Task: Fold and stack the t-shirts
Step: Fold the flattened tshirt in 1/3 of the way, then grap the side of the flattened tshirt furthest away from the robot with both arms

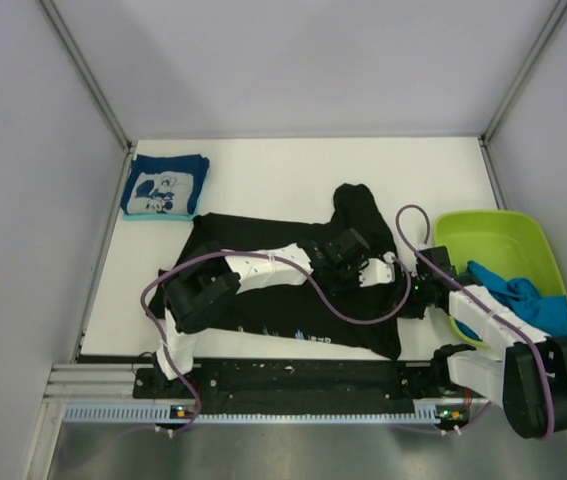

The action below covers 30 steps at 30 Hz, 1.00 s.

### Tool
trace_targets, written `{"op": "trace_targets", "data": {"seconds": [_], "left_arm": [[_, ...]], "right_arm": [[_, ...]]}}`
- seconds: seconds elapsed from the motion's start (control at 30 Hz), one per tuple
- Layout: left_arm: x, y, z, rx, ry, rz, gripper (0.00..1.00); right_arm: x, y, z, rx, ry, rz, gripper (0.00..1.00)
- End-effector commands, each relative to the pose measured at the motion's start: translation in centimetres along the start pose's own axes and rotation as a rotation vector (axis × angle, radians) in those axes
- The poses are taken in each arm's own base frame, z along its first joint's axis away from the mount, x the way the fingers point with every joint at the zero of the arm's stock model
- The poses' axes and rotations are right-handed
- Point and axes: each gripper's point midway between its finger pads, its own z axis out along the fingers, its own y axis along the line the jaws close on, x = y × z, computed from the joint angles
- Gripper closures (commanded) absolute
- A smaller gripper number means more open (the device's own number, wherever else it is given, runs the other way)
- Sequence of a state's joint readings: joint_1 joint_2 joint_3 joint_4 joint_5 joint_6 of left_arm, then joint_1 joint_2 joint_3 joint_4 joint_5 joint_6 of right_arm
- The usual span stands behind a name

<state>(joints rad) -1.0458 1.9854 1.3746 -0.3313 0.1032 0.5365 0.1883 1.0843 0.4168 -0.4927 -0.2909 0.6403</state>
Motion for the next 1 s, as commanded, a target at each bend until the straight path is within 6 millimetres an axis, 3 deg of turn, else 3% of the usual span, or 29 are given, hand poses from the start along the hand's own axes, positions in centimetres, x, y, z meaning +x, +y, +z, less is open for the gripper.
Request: {"op": "trace_targets", "data": {"seconds": [0.0,0.23,0.43,0.53,0.6,0.7,0.77,0.9,0.97], "left_arm": [[-2.3,3.5,-3.1,-0.084,-0.089,-0.105,1.00],[2.0,9.6,-3.5,-0.231,-0.056,-0.404,1.00],[4.9,9.8,-3.2,-0.241,0.025,-0.503,0.93],[6.2,11.5,-4.2,-0.349,0.054,-0.548,0.89],[6.7,12.6,-4.8,-0.395,0.064,-0.562,0.81],[7.3,13.9,-5.8,-0.439,0.067,-0.590,0.61],[7.2,14.2,-6.4,-0.426,0.058,-0.605,0.58],[6.8,14.8,-9.6,-0.407,0.032,-0.579,0.54],[7.5,14.9,-12.3,-0.416,0.062,-0.541,0.54]], "right_arm": [[-0.2,-1.0,0.0,0.027,-0.036,0.027,1.00],[0.1,-1.2,0.0,0.034,-0.028,0.031,1.00],[0.0,-1.2,0.0,0.039,-0.031,0.032,1.00],[-0.1,-1.2,-0.1,0.040,-0.036,0.032,1.00],[0.0,-1.3,-0.1,0.043,-0.032,0.035,1.00],[-0.1,-1.3,-0.1,0.045,-0.038,0.035,1.00],[-0.3,-1.3,-0.2,0.044,-0.048,0.033,1.00],[-1.4,-0.2,-1.1,0.004,-0.098,-0.007,0.78],[-2.8,0.9,-2.8,-0.011,-0.154,-0.067,0.68]]}}
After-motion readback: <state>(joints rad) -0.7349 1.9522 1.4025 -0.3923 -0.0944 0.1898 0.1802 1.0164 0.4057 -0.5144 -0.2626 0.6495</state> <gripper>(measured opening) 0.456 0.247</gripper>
